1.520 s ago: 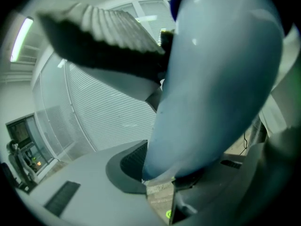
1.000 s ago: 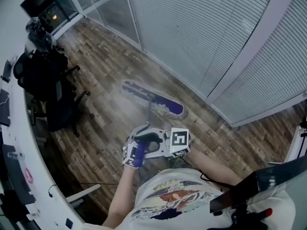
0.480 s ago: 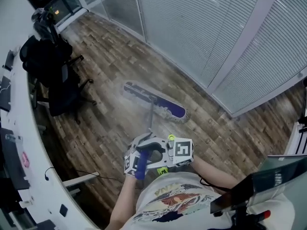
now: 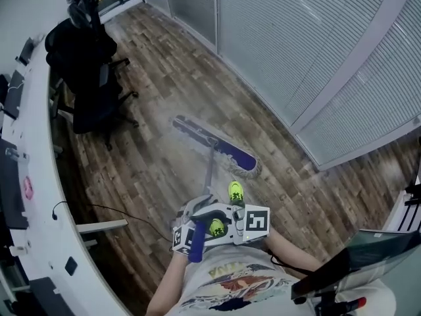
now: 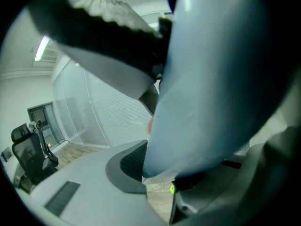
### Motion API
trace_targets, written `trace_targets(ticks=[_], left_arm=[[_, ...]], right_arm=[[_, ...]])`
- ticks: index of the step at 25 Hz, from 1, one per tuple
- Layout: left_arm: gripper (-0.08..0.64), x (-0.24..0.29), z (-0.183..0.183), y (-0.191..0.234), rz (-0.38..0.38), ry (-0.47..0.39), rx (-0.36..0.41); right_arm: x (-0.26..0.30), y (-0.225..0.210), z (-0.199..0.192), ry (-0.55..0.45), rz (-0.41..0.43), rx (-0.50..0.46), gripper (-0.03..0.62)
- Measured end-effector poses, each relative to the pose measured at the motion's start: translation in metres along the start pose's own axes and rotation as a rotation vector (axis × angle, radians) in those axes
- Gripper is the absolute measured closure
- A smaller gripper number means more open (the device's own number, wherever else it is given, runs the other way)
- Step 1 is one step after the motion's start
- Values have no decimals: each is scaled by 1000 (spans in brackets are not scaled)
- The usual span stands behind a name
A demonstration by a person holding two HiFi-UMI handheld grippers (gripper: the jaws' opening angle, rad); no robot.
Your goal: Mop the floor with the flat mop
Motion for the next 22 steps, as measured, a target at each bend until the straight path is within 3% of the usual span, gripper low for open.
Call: trace_targets(ticks=[8,13,17,22], left_arm=[[504,27,21,14,-2,-2,21],[500,65,36,41,13,9,8],[500,114,53,69,0,33,44],[502,179,100,122,18,12,61]], right_arm=[[-25,-32,12,-1,73,-21,327],[-49,-78,20,-4,107,13,328],[-83,-126,41,-84,49,100,328],[-127,-203,56,-75,-2,34,334]])
Point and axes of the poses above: the fingertips, and each gripper's own axes: x forward along the fingers, y to its left, z out of its top, the point moved 8 cm from there along -x, backward along the fingers, and after that the axes turned 7 degrees about -x, right-handed, at the moved point
